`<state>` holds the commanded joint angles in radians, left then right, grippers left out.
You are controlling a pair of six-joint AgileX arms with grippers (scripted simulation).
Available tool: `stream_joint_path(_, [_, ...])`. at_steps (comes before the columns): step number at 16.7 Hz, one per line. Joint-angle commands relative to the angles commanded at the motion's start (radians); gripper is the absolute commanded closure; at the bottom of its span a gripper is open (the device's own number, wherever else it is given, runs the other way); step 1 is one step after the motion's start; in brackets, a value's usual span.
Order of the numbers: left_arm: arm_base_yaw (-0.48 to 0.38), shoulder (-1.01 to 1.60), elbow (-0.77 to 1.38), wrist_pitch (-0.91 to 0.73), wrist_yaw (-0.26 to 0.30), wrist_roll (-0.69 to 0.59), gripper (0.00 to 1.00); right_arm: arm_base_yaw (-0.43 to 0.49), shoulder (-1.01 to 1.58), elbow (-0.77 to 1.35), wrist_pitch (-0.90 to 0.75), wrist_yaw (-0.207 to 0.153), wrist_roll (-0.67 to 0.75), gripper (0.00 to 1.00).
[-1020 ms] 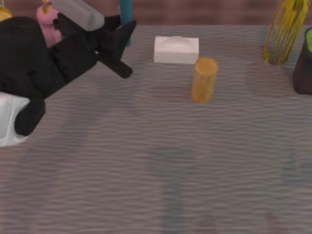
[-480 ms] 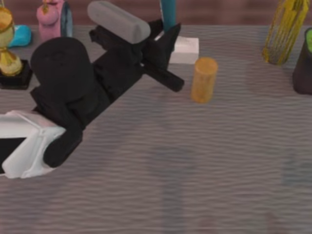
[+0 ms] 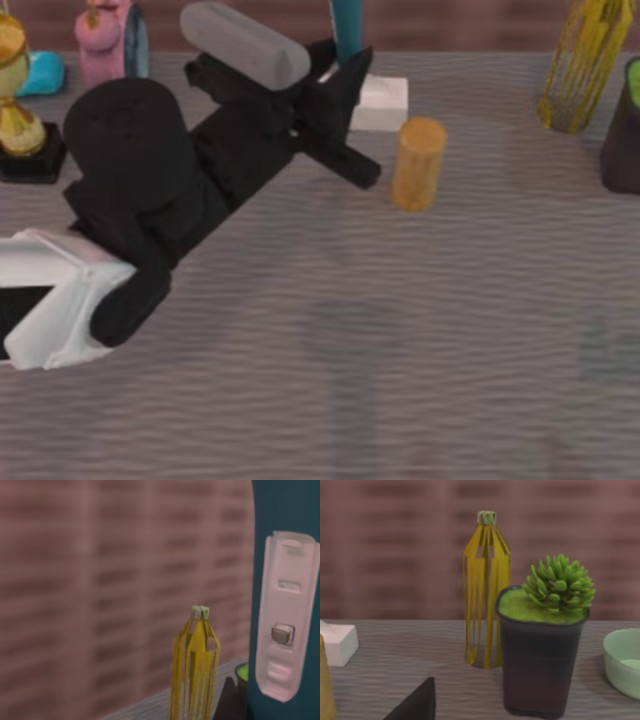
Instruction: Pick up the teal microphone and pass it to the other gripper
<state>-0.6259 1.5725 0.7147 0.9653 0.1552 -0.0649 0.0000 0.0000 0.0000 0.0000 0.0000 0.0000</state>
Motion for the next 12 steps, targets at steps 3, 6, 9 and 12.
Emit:
stream_joint_path(3, [0.000, 0.000, 0.000, 0.000, 0.000, 0.000, 1.00, 0.000, 0.000, 0.000, 0.000, 0.000, 0.000, 0.00])
stream_joint_path(6, [0.000, 0.000, 0.000, 0.000, 0.000, 0.000, 1.00, 0.018, 0.035, 0.028, 0.016, -0.017, -0.004, 0.00])
stream_joint_path(9, [0.000, 0.000, 0.000, 0.000, 0.000, 0.000, 1.00, 0.079, 0.165, 0.121, 0.070, -0.073, -0.016, 0.00])
stream_joint_path(12, [0.000, 0.000, 0.000, 0.000, 0.000, 0.000, 1.00, 0.164, 0.385, 0.256, 0.150, -0.152, -0.028, 0.00])
